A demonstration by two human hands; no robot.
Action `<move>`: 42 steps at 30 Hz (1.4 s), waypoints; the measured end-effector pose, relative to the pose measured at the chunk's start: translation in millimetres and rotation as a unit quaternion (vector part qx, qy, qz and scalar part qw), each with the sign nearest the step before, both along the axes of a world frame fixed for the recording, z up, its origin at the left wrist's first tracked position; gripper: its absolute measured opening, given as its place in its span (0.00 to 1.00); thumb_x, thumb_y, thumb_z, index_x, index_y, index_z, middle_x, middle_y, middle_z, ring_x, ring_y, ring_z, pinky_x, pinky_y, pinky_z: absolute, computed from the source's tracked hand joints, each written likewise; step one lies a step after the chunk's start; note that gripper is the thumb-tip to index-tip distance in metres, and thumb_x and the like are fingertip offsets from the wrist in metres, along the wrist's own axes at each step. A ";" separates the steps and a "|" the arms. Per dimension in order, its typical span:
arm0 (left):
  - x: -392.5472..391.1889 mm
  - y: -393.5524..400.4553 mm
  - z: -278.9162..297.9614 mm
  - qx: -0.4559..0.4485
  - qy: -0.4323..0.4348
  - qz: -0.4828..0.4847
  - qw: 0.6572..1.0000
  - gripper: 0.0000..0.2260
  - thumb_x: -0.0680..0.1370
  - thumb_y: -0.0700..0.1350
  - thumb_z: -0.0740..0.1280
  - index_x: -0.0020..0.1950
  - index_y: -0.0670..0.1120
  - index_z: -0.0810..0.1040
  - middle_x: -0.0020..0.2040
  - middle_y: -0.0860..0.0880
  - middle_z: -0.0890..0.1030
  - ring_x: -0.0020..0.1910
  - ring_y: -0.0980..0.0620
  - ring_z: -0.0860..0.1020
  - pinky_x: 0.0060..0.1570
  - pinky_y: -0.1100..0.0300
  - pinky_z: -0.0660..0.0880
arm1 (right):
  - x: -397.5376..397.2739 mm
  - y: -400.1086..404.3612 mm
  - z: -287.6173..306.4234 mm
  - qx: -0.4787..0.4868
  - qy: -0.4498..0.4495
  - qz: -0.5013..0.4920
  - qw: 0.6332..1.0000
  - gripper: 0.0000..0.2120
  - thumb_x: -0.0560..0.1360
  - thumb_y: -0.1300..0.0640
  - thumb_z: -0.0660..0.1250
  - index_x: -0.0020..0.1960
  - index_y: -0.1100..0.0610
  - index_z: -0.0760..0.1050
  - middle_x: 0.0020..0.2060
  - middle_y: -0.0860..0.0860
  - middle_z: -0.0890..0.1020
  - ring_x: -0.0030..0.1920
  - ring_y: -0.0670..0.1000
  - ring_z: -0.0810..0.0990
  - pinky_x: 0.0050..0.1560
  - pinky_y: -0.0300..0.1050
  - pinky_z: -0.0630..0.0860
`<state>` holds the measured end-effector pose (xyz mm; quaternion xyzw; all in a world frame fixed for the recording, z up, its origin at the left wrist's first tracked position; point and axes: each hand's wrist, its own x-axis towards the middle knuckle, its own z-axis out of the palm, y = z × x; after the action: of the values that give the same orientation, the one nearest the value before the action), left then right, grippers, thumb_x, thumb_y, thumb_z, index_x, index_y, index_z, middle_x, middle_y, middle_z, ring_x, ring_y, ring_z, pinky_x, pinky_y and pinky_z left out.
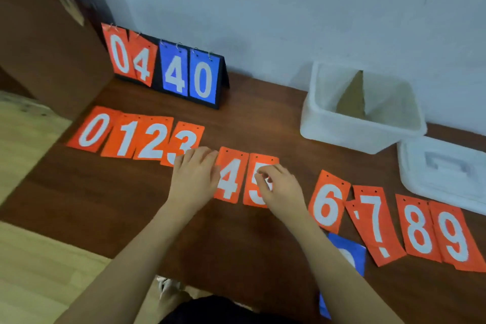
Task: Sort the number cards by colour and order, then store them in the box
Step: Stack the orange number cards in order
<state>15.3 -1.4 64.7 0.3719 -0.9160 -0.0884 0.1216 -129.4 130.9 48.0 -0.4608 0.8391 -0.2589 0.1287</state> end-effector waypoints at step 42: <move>213.4 -347.6 -62.6 0.194 0.205 0.109 0.953 0.16 0.74 0.34 0.65 0.62 0.43 0.77 0.49 0.46 0.77 0.47 0.49 0.77 0.47 0.68 0.69 | 196.8 -355.7 -39.6 0.179 -0.016 -0.155 0.971 0.30 0.71 0.38 0.66 0.67 0.52 0.67 0.68 0.53 0.63 0.70 0.56 0.59 0.70 0.54 0.54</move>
<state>228.7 -349.0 2.1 0.4597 -0.7903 -0.3251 0.2416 67.4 -224.8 8.4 -0.2906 0.9308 -0.1283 0.1809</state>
